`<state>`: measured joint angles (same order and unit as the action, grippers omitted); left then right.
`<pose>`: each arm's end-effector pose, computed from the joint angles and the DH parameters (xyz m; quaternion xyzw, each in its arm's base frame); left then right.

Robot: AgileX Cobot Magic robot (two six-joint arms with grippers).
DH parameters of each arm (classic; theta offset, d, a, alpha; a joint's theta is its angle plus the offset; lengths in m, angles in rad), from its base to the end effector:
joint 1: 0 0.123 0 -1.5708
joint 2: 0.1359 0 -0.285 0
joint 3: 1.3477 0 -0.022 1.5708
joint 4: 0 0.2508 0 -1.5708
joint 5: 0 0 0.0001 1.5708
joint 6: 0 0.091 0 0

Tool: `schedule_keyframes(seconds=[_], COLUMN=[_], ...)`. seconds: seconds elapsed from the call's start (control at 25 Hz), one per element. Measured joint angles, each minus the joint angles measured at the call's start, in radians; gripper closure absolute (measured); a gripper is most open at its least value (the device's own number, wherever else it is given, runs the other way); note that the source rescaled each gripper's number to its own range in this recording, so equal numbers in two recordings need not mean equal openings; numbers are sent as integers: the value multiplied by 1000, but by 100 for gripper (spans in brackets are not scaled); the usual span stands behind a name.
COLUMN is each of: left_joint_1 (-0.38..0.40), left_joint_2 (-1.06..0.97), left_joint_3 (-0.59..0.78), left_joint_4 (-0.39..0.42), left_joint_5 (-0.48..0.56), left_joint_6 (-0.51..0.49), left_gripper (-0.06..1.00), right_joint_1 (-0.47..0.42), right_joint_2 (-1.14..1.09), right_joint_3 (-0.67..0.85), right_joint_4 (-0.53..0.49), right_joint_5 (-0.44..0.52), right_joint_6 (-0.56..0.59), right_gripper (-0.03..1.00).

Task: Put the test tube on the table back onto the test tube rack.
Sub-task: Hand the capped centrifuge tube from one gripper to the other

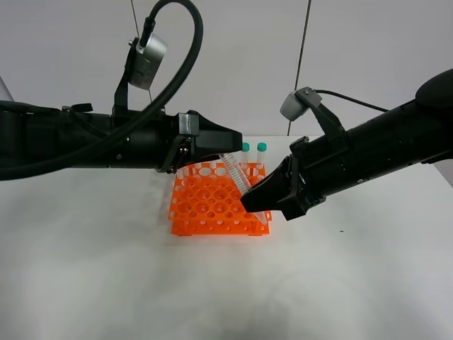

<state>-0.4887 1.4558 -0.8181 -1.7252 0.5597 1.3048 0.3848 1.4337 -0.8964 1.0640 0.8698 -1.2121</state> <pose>0.2431 -0.1834 0.2615 0.1611 0.8130 -0.4363 0.3504 0.2303 0.1589 0.2628 -0.4198 0.7944 0.3463 0.2698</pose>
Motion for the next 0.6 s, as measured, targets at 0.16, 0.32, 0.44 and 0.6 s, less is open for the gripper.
schedule_keyframes(seconds=[0.16, 0.32, 0.44, 0.6], left_joint_1=[0, 0, 0, 0], left_joint_2=[0, 0, 0, 0], left_joint_3=[0, 0, 0, 0], left_joint_4=[0, 0, 0, 0], left_joint_5=[0, 0, 0, 0], left_joint_6=[0, 0, 0, 0], left_gripper=[47, 47, 48, 77], right_joint_1=[0, 0, 0, 0], right_joint_2=[0, 0, 0, 0], right_joint_3=[0, 0, 0, 0], right_joint_4=[0, 10, 13, 14], right_joint_5=[0, -1, -1, -1], right_joint_6=[2, 2, 2, 2], right_gripper=[95, 95, 95, 95])
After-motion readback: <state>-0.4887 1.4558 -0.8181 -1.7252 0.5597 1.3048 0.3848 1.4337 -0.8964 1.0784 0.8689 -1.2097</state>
